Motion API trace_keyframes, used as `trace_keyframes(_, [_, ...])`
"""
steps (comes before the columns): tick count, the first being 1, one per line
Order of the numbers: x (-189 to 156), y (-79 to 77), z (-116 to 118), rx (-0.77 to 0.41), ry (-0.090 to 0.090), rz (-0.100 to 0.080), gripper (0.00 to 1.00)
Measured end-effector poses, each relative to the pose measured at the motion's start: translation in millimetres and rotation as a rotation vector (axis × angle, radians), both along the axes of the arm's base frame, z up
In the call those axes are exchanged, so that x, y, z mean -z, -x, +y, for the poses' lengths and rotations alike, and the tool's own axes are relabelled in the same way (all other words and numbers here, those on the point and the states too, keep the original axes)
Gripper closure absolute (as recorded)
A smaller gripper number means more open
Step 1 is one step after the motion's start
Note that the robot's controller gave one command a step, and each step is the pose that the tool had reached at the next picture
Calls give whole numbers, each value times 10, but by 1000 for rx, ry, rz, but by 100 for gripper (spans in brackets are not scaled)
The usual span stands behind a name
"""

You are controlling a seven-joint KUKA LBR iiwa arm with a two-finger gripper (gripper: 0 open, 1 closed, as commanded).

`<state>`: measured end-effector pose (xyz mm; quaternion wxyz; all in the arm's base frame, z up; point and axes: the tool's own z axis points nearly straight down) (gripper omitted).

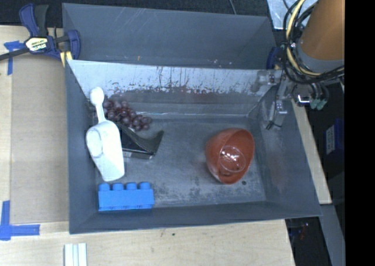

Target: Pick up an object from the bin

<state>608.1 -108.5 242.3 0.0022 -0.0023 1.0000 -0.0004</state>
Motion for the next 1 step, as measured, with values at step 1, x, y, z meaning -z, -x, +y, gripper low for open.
trace_keyframes(1, [2, 2, 1, 0, 0, 0, 0])
